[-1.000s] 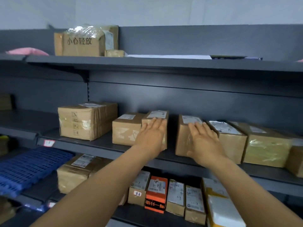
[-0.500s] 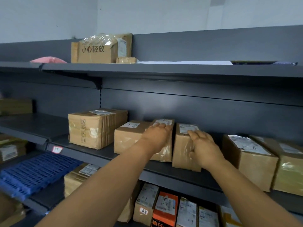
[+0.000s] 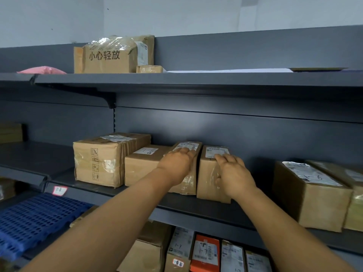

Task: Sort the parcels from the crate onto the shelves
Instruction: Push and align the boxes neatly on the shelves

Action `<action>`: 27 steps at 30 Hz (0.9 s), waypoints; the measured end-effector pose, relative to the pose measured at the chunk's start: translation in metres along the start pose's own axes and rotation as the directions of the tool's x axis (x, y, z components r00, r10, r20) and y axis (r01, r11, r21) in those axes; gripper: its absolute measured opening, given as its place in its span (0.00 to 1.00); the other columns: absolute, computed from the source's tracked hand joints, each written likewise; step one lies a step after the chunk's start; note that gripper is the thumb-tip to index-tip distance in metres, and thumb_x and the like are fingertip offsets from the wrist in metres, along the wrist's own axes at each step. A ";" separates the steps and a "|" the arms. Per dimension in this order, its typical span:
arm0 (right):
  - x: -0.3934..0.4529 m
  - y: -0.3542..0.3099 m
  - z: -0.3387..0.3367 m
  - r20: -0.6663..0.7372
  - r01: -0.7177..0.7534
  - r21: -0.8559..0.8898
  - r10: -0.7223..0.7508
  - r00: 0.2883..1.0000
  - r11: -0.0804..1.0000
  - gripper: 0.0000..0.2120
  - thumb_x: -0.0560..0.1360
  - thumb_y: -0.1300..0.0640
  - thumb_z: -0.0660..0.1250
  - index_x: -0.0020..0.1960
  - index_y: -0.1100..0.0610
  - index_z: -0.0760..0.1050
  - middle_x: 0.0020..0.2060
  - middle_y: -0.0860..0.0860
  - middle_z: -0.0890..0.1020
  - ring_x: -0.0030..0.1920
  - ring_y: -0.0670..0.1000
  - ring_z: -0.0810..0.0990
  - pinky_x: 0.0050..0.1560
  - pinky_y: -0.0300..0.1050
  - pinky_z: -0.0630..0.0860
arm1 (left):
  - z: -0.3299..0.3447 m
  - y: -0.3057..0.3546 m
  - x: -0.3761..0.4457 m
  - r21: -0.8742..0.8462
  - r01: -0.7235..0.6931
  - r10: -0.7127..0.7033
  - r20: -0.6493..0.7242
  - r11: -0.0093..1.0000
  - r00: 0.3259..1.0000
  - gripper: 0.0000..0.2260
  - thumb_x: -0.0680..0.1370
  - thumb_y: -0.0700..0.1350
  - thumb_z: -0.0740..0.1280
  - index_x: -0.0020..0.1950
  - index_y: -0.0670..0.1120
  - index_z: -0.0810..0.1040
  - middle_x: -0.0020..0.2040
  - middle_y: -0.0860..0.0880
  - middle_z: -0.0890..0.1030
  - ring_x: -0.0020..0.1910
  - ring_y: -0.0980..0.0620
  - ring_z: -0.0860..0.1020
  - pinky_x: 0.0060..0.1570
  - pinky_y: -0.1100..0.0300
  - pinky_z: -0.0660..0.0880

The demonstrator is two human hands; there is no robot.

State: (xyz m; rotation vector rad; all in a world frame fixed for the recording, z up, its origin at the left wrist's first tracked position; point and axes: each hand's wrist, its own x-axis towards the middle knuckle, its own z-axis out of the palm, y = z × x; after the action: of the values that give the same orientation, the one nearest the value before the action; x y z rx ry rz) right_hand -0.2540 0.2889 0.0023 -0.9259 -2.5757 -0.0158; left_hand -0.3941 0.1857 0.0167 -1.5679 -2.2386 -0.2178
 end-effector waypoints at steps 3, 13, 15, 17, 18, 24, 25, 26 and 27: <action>-0.004 0.000 -0.003 0.026 -0.010 0.012 0.009 1.000 1.000 0.35 0.77 0.56 0.65 0.78 0.52 0.50 0.75 0.52 0.57 0.75 0.55 0.53 0.72 0.49 0.60 | -0.004 0.005 -0.002 0.028 -0.006 0.005 0.024 1.000 1.000 0.25 0.78 0.43 0.64 0.74 0.44 0.62 0.70 0.44 0.68 0.69 0.43 0.67 0.67 0.51 0.65; -0.048 0.046 -0.040 -0.062 -0.018 -0.026 0.017 0.998 0.999 0.46 0.74 0.48 0.69 0.79 0.53 0.40 0.78 0.50 0.43 0.77 0.51 0.39 0.76 0.50 0.41 | -0.030 0.082 -0.002 -0.086 -0.169 0.159 -0.110 0.982 0.981 0.39 0.78 0.54 0.66 0.79 0.47 0.45 0.80 0.48 0.50 0.78 0.50 0.49 0.74 0.56 0.46; -0.062 0.067 -0.054 -0.089 -0.027 -0.045 0.023 0.996 0.999 0.47 0.74 0.46 0.69 0.79 0.53 0.41 0.78 0.50 0.43 0.77 0.51 0.38 0.76 0.50 0.40 | -0.036 0.111 0.001 -0.099 -0.217 0.203 -0.135 0.971 0.970 0.40 0.77 0.56 0.66 0.79 0.46 0.45 0.79 0.47 0.51 0.78 0.50 0.49 0.74 0.56 0.46; -0.075 0.092 -0.067 -0.095 -0.050 -0.066 0.043 0.995 0.997 0.47 0.73 0.46 0.70 0.79 0.53 0.41 0.78 0.50 0.43 0.77 0.51 0.38 0.75 0.50 0.39 | -0.040 0.142 0.005 -0.121 -0.255 0.235 -0.159 0.959 0.959 0.40 0.77 0.57 0.66 0.79 0.46 0.45 0.79 0.47 0.51 0.78 0.50 0.49 0.74 0.56 0.45; -0.082 0.105 -0.073 -0.091 -0.064 -0.081 0.056 0.994 0.995 0.47 0.73 0.46 0.70 0.79 0.53 0.41 0.78 0.50 0.43 0.77 0.51 0.38 0.75 0.50 0.39 | -0.041 0.157 0.007 -0.129 -0.271 0.249 -0.166 0.954 0.954 0.41 0.77 0.57 0.66 0.79 0.46 0.46 0.79 0.47 0.51 0.78 0.50 0.49 0.74 0.56 0.45; -0.122 0.201 -0.108 -0.071 -0.167 -0.149 0.158 0.985 0.975 0.46 0.73 0.46 0.70 0.79 0.53 0.43 0.78 0.50 0.45 0.78 0.52 0.40 0.76 0.52 0.41 | -0.042 0.251 0.020 -0.159 -0.319 0.300 -0.135 0.934 0.944 0.41 0.77 0.57 0.66 0.79 0.47 0.46 0.79 0.48 0.52 0.78 0.51 0.50 0.74 0.56 0.46; -0.129 0.219 -0.114 -0.064 -0.188 -0.160 0.180 0.982 0.969 0.46 0.73 0.46 0.69 0.79 0.53 0.43 0.78 0.50 0.45 0.78 0.52 0.40 0.76 0.53 0.42 | -0.041 0.268 0.023 -0.172 -0.329 0.309 -0.133 0.929 0.942 0.41 0.77 0.57 0.67 0.79 0.47 0.46 0.79 0.48 0.52 0.78 0.50 0.50 0.74 0.56 0.46; -0.137 0.237 -0.118 -0.060 -0.206 -0.172 0.199 0.978 0.963 0.46 0.73 0.46 0.70 0.79 0.53 0.43 0.78 0.50 0.46 0.78 0.52 0.41 0.76 0.54 0.42 | -0.041 0.284 0.025 -0.180 -0.336 0.318 -0.125 0.924 0.940 0.41 0.76 0.57 0.67 0.79 0.47 0.46 0.79 0.48 0.52 0.78 0.50 0.50 0.74 0.56 0.46; -0.144 0.254 -0.122 -0.057 -0.224 -0.182 0.217 0.975 0.958 0.46 0.73 0.46 0.70 0.79 0.52 0.43 0.78 0.50 0.47 0.78 0.53 0.41 0.76 0.54 0.42 | -0.039 0.300 0.028 -0.182 -0.344 0.328 -0.116 0.921 0.938 0.41 0.76 0.57 0.67 0.79 0.47 0.46 0.79 0.48 0.52 0.78 0.50 0.51 0.74 0.56 0.47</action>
State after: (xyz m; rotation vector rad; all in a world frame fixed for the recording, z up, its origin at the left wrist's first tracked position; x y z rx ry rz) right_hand 0.0468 0.3820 0.0293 -1.2663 -2.4542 -0.2135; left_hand -0.1152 0.3036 0.0340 -1.9805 -1.8921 -0.4104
